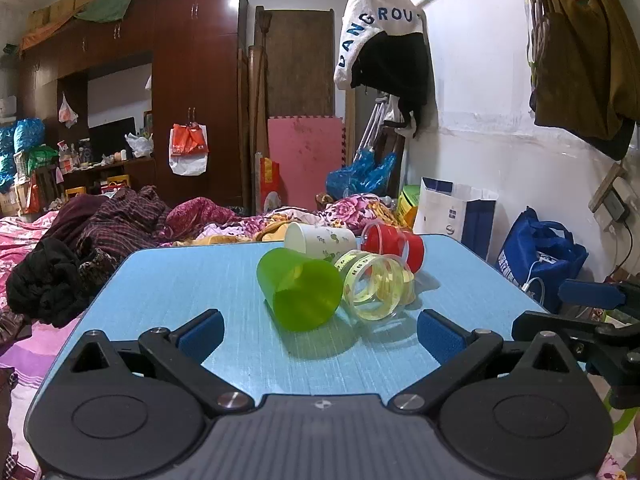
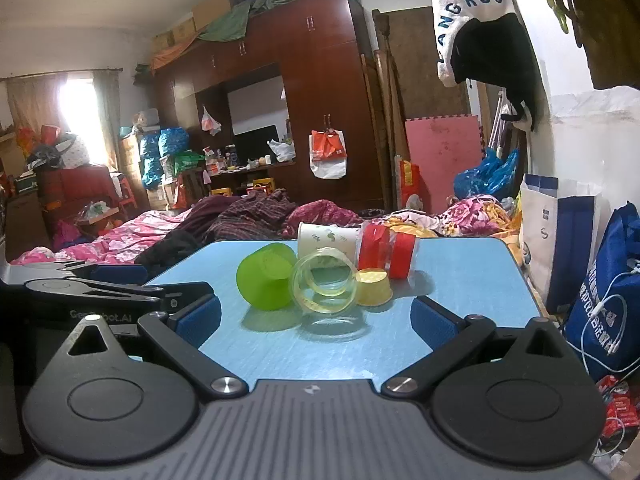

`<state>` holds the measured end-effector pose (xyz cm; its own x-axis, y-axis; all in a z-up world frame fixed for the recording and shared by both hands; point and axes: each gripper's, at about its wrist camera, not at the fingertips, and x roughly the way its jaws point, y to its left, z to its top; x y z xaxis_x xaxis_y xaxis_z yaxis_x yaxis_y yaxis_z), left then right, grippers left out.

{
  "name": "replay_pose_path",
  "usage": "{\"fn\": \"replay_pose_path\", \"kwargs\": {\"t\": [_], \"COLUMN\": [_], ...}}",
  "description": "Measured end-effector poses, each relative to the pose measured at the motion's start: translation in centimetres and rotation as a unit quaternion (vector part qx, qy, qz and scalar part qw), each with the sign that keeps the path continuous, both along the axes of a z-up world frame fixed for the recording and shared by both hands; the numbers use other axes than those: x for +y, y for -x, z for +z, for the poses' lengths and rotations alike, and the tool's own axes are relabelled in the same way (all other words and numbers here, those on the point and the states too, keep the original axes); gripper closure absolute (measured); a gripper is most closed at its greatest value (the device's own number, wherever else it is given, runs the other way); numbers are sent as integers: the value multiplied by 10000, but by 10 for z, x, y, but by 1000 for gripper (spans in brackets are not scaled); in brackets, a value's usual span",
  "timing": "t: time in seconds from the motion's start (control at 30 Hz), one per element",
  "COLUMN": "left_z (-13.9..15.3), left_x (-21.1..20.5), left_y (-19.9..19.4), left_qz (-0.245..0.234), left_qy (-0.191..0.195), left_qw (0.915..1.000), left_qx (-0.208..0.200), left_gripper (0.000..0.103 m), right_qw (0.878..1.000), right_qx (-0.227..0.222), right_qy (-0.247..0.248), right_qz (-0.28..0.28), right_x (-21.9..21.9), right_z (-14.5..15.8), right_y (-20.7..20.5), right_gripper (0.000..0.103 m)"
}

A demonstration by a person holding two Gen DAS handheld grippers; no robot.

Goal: Flip cup upright

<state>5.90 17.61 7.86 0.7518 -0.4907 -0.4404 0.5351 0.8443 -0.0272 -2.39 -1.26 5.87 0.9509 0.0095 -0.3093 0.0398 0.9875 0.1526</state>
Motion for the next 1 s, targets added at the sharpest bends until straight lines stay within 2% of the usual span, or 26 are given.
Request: {"fn": "replay_pose_path", "kwargs": {"t": [0.57,1.0], "left_z": [-6,-8], "left_x": [0,0], "left_y": [-5,-4], "left_qz": [-39,-62], "left_qy": [13,13], "left_qw": [10000,9999], "left_qx": [53,93], "left_gripper": [0,0], "right_qw": [9996,9997], "right_qx": [89,94], "right_qy": [-117,-189], "right_qz": [221,149], "right_x": [3,-1], "right_z": [-7,-6], "right_y": [-5,-3], "right_gripper": [1,1]}}
